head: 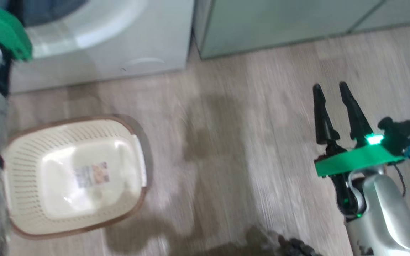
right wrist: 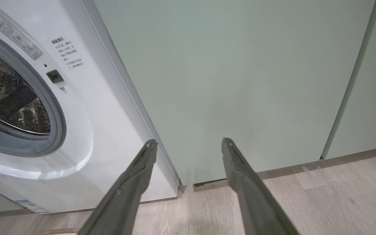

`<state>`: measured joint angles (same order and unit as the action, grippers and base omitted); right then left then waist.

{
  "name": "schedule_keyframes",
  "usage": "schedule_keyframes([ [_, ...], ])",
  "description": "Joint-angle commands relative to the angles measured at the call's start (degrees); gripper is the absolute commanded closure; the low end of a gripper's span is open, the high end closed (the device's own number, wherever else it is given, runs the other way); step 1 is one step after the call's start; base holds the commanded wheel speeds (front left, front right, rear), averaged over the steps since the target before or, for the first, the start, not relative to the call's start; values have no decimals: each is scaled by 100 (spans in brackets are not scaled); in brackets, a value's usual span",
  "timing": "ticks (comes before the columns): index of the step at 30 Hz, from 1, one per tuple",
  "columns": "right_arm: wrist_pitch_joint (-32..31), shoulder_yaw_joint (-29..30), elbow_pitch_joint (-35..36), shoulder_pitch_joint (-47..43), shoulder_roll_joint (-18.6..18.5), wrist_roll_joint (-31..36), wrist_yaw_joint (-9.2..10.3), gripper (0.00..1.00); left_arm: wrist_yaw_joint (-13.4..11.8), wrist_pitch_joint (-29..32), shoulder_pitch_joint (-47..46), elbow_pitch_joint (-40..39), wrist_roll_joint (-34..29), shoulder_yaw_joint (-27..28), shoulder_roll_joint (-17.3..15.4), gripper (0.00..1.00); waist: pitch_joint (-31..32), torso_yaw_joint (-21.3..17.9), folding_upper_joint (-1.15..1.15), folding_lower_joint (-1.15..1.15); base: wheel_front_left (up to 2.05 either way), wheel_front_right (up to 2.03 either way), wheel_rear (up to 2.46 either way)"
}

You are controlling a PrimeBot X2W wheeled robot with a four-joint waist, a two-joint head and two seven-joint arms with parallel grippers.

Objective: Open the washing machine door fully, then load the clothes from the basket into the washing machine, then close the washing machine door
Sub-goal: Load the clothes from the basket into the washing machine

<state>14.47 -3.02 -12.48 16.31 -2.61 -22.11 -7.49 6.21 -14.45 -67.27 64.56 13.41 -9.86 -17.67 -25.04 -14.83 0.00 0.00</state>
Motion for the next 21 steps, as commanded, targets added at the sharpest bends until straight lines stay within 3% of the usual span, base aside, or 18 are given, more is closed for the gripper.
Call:
schedule_keyframes([
  [1, 53, -19, 147, -160, -27, 85, 0, 0, 24, -54, 250, -431, 87, 143, -160, 0, 624, 401, 0, 0, 0, 0, 0],
  [15, 53, 138, 49, -1025, -132, 339, 0, 0, 87, -54, 3461, -2850, 340, 420, 553, 0, 2268, 867, 0, 0, 0, 0, 0],
  [21, 53, 176, 122, -1295, -129, 400, 0, 0, -34, -54, 4554, -3916, 293, 621, 818, 0, 2612, 982, 0, 0, 0, 0, 0],
])
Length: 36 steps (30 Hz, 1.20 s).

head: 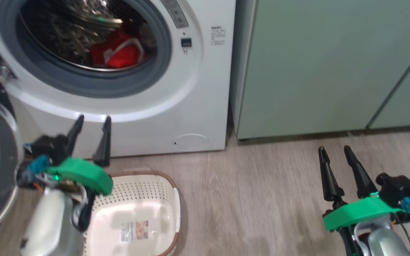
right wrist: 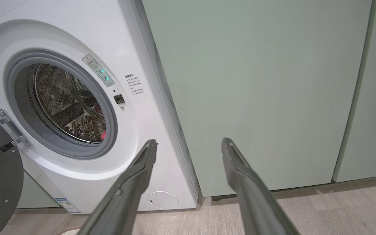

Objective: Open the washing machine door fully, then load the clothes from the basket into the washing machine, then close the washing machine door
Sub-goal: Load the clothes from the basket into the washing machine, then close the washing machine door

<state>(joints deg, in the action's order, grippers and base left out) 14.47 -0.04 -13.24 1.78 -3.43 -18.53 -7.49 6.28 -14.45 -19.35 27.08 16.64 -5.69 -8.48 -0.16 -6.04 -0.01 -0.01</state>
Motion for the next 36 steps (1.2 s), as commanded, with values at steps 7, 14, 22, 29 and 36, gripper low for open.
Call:
schedule_keyframes([
  [7, 53, 33, 304, 10, -32, 73, 0, 0, -80, -54, 699, -1113, -205, 248, 263, 0, 347, 264, 1, 1, 0, 0, 0],
  [14, 53, 114, 391, -109, -4, 96, 0, 0, -77, -54, 1345, -1720, -141, 330, 507, 0, 410, 385, 1, 1, 0, 0, 0],
  [22, 53, 127, 417, -154, 21, 109, 0, 0, -17, -54, 1582, -1885, -332, 182, 552, 0, 390, 467, 1, 1, 0, 0, 0],
  [29, 53, 115, 415, -151, 33, 111, 0, 0, -139, -54, 1633, -1885, -440, 107, 558, 0, 386, 461, 1, 1, 0, 0, 0],
  [36, 53, 105, 402, -133, 42, 94, 0, 0, -296, -54, 1636, -1821, -446, 11, 559, 0, 389, 436, 1, 1, 0, 0, 0],
])
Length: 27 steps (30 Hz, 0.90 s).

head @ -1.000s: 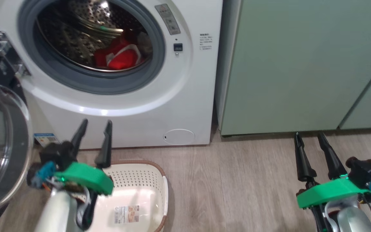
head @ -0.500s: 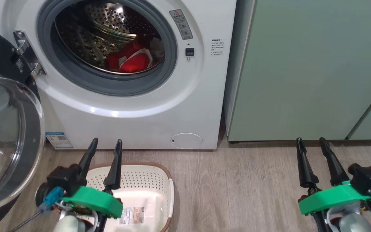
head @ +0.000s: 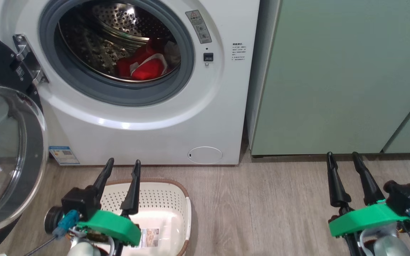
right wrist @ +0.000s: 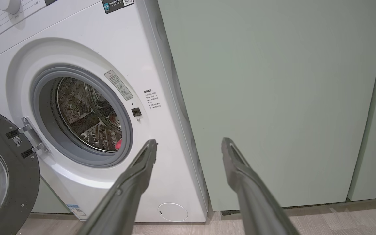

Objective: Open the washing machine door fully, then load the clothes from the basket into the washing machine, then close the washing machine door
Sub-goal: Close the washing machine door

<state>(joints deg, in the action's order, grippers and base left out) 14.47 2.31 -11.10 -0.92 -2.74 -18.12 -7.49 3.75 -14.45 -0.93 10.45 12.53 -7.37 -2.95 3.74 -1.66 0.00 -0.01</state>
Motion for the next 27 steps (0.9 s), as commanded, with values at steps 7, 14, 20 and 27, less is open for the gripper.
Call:
schedule_keyframes([
  [7, 53, -145, 179, 147, -22, 37, 0, 0, -106, -55, -223, -168, -29, 147, 7, 0, -13, -23, 0, 1, 0, 0, 0],
  [14, 53, -145, 196, 139, -18, 37, 0, 0, -131, -55, -219, -198, 43, 121, 7, 0, -21, -29, 0, 1, 0, 0, 0],
  [20, 53, -149, 193, 149, -17, 42, 0, 0, -110, -55, -252, -195, 90, 101, 7, 0, -50, -27, 0, 1, 0, 0, 0],
  [27, 53, -154, 173, 167, -16, 39, 0, 0, -160, -55, -273, -158, 129, 120, 7, 0, -68, -27, 0, 1, -8, 8, 0],
])
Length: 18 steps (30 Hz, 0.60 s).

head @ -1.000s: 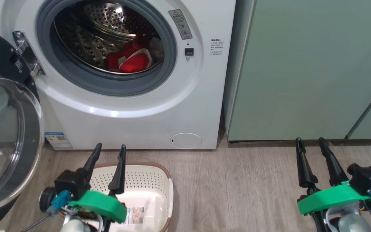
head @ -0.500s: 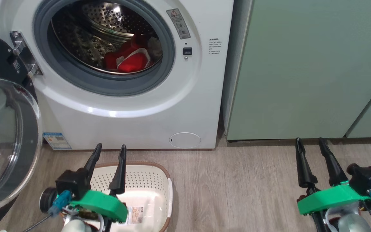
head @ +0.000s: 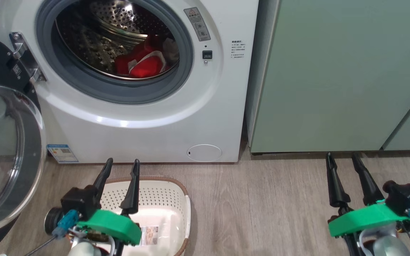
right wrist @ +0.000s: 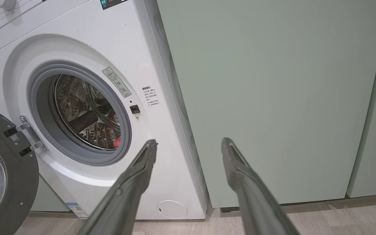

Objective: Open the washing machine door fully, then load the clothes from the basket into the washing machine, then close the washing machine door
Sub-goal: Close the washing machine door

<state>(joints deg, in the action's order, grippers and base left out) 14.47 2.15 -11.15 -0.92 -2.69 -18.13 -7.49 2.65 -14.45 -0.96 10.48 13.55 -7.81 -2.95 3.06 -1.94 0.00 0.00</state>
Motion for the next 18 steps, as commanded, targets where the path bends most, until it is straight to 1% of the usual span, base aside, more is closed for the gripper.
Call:
schedule_keyframes([
  [1, 53, -137, 175, 167, -21, 40, 0, 0, -50, -55, -273, -160, 42, 169, 7, 0, -2, 3, 0, 0, -69, 69, 0],
  [4, 53, -125, 169, 164, -21, 41, 0, 0, -47, -55, -279, -166, 50, 186, 7, 0, -5, 15, 0, 0, -96, 96, 0],
  [8, 53, -127, 165, 163, -21, 47, 0, 0, -49, -55, -281, -179, 33, 211, 7, 0, -7, 35, 0, 0, -144, 144, 0],
  [18, 53, -129, 158, 158, -20, 56, 0, 0, -70, -55, -270, -200, 26, 233, 7, 0, 4, 98, 0, 0, -204, 204, 0],
])
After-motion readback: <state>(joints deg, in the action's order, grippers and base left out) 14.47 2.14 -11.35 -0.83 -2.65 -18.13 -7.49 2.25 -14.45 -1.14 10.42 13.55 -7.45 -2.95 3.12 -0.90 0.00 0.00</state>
